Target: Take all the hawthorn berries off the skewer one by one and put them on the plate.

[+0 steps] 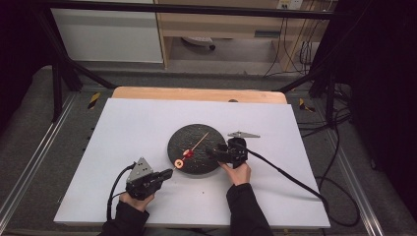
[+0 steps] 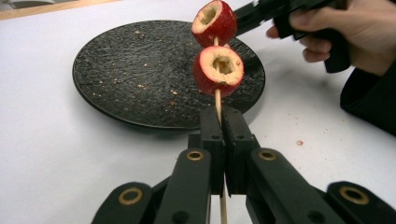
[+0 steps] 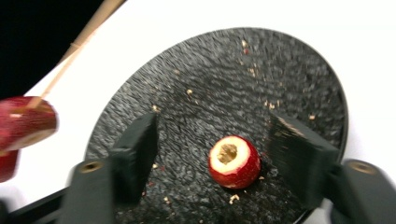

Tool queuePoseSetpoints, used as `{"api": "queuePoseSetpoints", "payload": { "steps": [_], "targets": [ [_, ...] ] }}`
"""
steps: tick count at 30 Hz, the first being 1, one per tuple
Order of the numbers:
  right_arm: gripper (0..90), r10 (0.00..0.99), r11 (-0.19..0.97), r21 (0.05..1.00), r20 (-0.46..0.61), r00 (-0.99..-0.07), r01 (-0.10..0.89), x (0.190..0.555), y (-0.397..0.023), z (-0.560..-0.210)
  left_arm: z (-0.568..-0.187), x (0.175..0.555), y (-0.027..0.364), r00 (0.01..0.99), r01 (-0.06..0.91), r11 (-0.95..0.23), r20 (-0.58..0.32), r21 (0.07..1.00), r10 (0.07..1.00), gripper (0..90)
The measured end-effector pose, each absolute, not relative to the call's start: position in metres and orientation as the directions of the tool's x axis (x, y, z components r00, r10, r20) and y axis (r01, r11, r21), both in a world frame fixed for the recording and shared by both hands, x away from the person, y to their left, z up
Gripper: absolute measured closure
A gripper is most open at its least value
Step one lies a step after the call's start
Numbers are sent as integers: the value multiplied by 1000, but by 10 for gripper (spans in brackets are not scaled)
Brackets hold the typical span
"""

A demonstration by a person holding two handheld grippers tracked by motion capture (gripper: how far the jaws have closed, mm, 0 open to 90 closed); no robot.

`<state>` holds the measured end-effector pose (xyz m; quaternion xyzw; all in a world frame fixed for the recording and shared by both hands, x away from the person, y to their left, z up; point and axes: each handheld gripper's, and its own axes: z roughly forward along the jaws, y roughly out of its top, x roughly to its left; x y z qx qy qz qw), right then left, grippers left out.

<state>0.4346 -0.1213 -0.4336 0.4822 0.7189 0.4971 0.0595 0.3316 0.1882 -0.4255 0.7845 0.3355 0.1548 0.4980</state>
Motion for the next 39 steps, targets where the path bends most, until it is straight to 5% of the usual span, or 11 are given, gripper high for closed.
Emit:
{"api": "queuePoseSetpoints", "payload": {
  "steps": [8,23,30,39],
  "targets": [
    [130,695,41,783,424,-581,620,415,-124,-416,-426,331,186,730,369,-284,-86,885,678,882],
    [96,634,-7,773,494,-595,635,400,-114,-415,-428,328,175,748,359,-310,-73,880,660,882],
    [129,616,3,761,510,-601,649,401,-99,-418,-429,328,172,753,358,-317,-72,878,654,882],
    [328,584,-11,750,542,-604,662,402,-92,-425,-430,327,169,758,356,-322,-70,877,649,882]
  ]
}}
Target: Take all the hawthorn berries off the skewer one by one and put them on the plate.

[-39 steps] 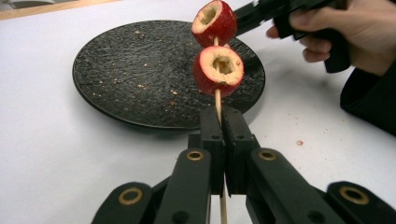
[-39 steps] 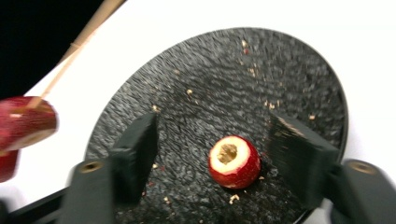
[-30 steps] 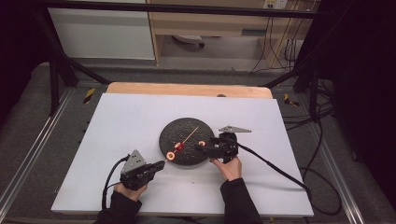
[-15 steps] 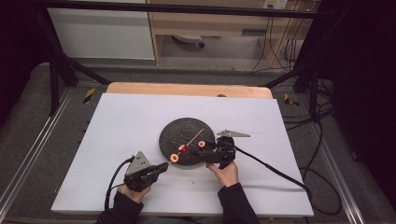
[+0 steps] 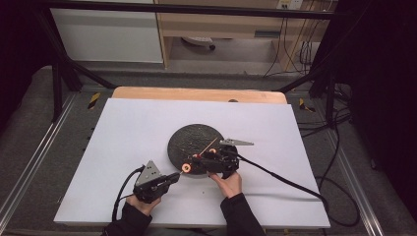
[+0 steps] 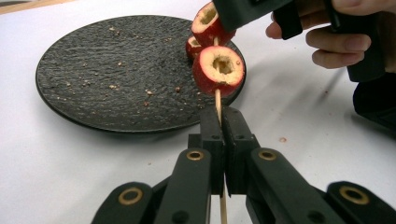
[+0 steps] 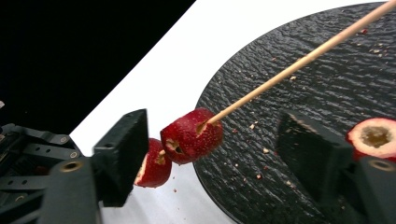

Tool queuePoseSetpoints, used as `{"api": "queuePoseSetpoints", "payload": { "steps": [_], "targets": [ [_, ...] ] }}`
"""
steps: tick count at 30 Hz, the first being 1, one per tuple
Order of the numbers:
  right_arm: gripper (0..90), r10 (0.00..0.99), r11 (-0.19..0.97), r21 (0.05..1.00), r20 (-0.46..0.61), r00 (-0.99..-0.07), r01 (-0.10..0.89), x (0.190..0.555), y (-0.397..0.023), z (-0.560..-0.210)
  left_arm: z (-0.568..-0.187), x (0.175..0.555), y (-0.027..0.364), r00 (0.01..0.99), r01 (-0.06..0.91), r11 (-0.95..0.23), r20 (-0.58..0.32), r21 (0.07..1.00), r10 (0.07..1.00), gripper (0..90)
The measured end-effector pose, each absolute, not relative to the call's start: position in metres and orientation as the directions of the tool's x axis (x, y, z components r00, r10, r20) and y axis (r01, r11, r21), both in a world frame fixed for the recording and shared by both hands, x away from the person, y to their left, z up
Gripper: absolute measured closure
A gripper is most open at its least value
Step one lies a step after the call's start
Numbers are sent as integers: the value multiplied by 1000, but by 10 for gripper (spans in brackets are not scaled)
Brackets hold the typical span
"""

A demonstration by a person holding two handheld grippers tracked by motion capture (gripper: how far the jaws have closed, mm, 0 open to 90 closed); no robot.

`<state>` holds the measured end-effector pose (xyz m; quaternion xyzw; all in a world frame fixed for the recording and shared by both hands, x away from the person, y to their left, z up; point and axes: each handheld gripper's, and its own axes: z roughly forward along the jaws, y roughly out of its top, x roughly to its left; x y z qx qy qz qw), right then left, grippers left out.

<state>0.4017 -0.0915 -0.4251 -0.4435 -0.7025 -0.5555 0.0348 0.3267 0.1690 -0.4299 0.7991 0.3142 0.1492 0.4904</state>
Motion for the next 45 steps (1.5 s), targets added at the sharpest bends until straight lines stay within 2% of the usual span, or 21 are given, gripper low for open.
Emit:
{"api": "queuePoseSetpoints", "payload": {
  "steps": [1,3,4,7,8,15,26,45],
  "targets": [
    [328,584,-11,750,542,-604,662,402,-92,-425,-430,327,169,759,354,-323,-68,877,648,882],
    [378,574,-13,745,552,-605,667,402,-91,-426,-430,326,168,761,354,-323,-69,878,646,882],
    [433,566,-12,740,560,-605,673,402,-91,-426,-430,326,167,761,353,-324,-68,878,645,882],
    [471,559,-8,735,565,-606,678,402,-91,-427,-430,326,167,761,352,-322,-69,879,644,882],
    [512,551,-9,732,572,-608,681,402,-91,-427,-430,326,167,762,353,-322,-70,878,644,882],
    [596,534,-8,737,575,-620,676,403,-92,-426,-431,326,166,764,352,-329,-66,876,642,882],
    [600,538,-16,740,573,-618,673,406,-96,-419,-429,325,168,764,344,-316,-68,884,641,882],
    [600,615,-18,783,498,-611,621,425,-122,-388,-425,323,172,765,328,-301,-65,896,640,882]
  ]
}}
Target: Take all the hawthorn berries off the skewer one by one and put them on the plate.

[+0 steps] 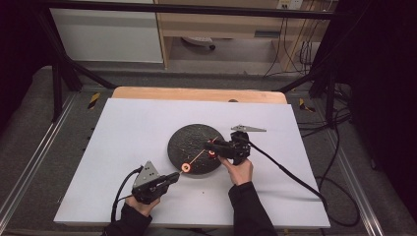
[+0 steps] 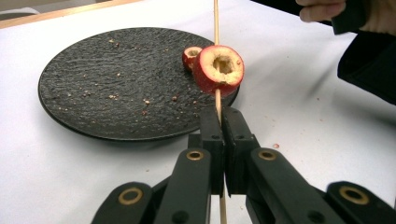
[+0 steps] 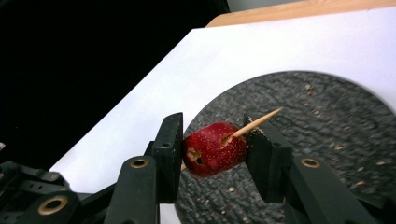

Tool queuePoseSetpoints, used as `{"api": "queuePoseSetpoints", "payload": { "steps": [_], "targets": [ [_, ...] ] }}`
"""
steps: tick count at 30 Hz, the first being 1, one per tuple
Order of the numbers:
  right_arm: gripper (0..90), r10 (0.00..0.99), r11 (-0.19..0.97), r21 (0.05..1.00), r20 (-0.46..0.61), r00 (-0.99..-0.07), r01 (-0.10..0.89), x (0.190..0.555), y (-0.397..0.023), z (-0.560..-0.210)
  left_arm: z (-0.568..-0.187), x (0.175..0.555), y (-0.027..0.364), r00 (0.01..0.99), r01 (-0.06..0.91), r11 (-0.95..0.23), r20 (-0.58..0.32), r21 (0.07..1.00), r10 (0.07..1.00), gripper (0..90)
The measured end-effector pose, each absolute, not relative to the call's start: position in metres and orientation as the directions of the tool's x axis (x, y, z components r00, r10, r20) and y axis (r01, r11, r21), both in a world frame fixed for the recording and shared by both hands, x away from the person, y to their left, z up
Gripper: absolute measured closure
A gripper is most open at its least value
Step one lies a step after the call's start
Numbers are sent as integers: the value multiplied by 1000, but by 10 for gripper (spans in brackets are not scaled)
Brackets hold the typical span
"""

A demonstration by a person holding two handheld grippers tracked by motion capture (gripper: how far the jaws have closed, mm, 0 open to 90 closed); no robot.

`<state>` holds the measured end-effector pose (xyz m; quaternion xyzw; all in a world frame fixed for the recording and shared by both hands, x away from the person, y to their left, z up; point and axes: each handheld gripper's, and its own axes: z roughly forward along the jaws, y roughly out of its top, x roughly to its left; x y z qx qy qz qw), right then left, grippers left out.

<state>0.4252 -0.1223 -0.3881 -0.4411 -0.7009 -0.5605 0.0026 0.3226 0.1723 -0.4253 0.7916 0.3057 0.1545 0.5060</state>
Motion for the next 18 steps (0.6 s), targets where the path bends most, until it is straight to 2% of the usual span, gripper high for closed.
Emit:
{"api": "queuePoseSetpoints", "payload": {
  "steps": [18],
  "targets": [
    [601,694,-51,820,439,-570,570,445,-157,-356,-424,322,175,764,322,-294,-63,900,642,882]
  ]
}}
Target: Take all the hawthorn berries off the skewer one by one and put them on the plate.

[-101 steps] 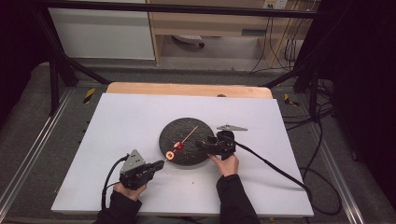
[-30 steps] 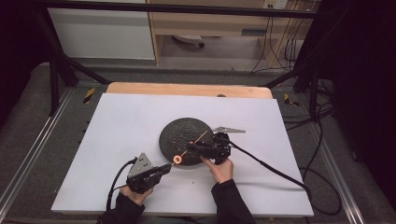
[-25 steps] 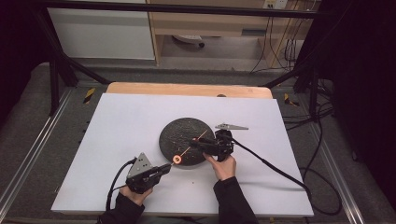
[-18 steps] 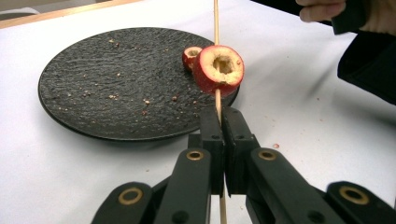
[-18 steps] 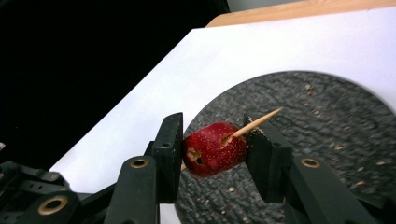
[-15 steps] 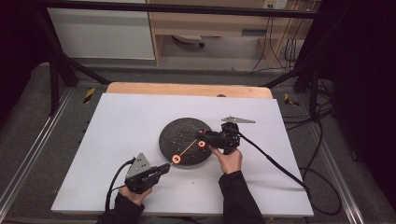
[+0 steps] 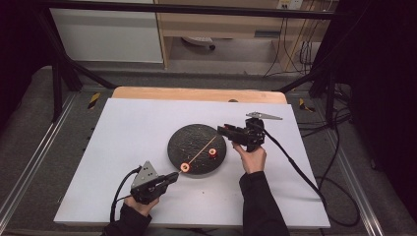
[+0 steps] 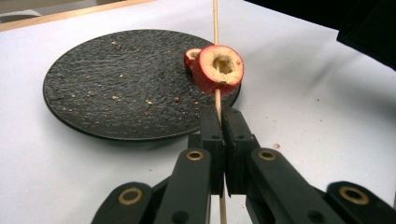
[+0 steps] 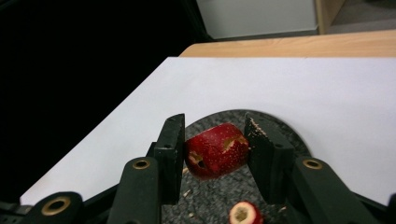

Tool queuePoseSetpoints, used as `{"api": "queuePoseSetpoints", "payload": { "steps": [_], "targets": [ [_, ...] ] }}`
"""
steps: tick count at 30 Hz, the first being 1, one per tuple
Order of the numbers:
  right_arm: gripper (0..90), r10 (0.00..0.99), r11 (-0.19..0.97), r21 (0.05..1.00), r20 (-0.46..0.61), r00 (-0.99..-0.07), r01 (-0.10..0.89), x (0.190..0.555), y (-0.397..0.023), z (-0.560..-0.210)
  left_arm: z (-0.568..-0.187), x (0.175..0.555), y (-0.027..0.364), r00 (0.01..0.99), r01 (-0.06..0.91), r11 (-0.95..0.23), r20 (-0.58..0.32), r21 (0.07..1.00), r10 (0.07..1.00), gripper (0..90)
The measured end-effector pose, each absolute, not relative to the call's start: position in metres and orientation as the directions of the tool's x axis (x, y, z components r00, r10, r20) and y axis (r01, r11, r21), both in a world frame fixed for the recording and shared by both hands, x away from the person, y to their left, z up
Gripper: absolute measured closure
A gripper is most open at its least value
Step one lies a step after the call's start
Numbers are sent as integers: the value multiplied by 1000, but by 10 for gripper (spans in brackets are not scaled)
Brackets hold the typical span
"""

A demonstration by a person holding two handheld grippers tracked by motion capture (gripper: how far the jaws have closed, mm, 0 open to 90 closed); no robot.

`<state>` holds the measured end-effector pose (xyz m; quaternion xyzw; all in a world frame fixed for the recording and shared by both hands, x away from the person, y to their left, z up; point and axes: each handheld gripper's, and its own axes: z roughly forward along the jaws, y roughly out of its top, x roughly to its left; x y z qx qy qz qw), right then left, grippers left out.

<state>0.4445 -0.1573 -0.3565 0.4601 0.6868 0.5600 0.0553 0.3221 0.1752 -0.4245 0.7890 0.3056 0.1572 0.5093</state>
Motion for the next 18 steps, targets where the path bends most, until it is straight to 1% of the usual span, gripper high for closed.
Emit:
{"api": "queuePoseSetpoints", "payload": {
  "steps": [8,18],
  "targets": [
    [601,718,-47,825,420,-555,563,447,-165,-353,-421,325,184,746,331,-268,-77,905,661,882],
    [601,713,-7,807,418,-563,591,452,-145,-375,-421,330,192,726,346,-249,-90,905,682,882]
  ]
}}
